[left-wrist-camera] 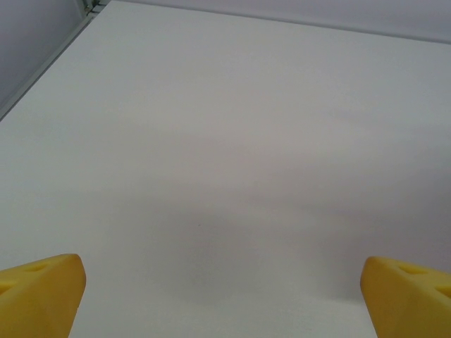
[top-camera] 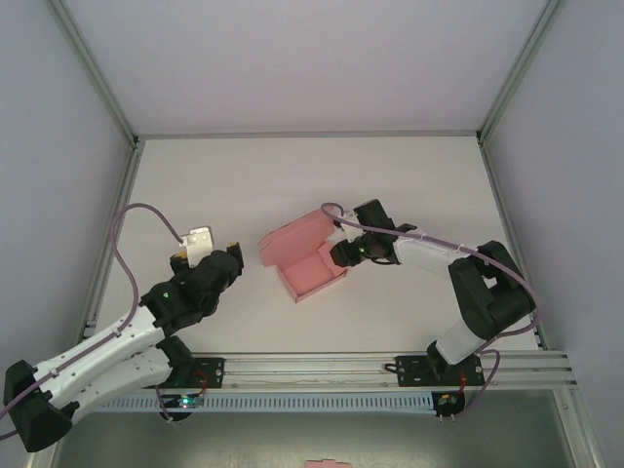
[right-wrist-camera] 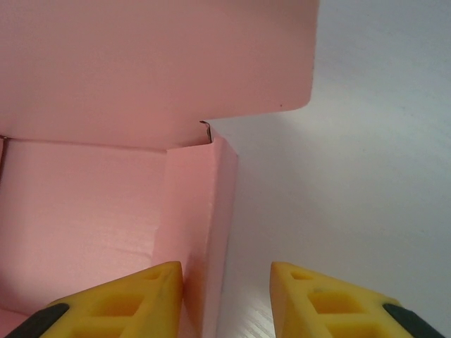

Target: Assemble paper box

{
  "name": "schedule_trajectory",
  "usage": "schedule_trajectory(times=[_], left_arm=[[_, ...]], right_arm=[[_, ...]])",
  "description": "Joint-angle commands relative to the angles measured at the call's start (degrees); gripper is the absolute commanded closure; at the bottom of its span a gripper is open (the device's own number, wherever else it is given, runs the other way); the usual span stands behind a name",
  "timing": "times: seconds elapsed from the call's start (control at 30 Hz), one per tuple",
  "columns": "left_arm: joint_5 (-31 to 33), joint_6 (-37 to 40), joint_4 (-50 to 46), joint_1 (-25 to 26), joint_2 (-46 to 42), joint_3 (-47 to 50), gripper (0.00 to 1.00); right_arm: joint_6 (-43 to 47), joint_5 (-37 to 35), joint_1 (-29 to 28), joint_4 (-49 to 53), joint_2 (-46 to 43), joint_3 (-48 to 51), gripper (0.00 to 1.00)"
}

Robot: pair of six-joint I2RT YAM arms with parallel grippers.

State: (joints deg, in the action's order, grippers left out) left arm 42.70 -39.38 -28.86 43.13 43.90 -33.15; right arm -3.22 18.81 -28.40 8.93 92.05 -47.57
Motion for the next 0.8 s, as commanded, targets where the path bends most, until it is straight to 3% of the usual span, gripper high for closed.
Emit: schedule_trajectory(times=[0.0, 0.13, 0.33, 0.57, 0.7, 0.77], left_arm=[[3.2, -3.2, -1.7, -0.9, -2.1, 0.8, 0.0], [2.7, -3.3, -1.2, -1.1, -3.8, 1.8, 0.0], [1.4, -3.1, -0.1, -1.4, -3.4, 2.0, 0.0], [0.0, -4.8, -1.5, -2.4, -2.2, 1.9, 0.0], [-0.4, -4.6, -1.4, -2.7, -3.9, 2.2, 0.0], [-0.9, -4.0, -0.5, -2.6, -4.7, 2.6, 0.0]], right_arm=[[-1.2, -2.1, -1.1, 1.7, 2.1, -0.8, 0.63], [-1.4, -4.4, -3.1, 1.9, 2.2, -0.4, 0.65], [-3.4, -10.0, -3.8, 2.8, 1.6, 0.2, 0.83], [-3.7, -16.9, -8.6, 7.7, 8.1, -4.7, 0.8], [-5.3, -23.7, -9.4, 8.2, 7.3, -4.6, 0.99], [-4.5, -25.1, -9.4, 7.7, 5.3, -3.9, 1.0]])
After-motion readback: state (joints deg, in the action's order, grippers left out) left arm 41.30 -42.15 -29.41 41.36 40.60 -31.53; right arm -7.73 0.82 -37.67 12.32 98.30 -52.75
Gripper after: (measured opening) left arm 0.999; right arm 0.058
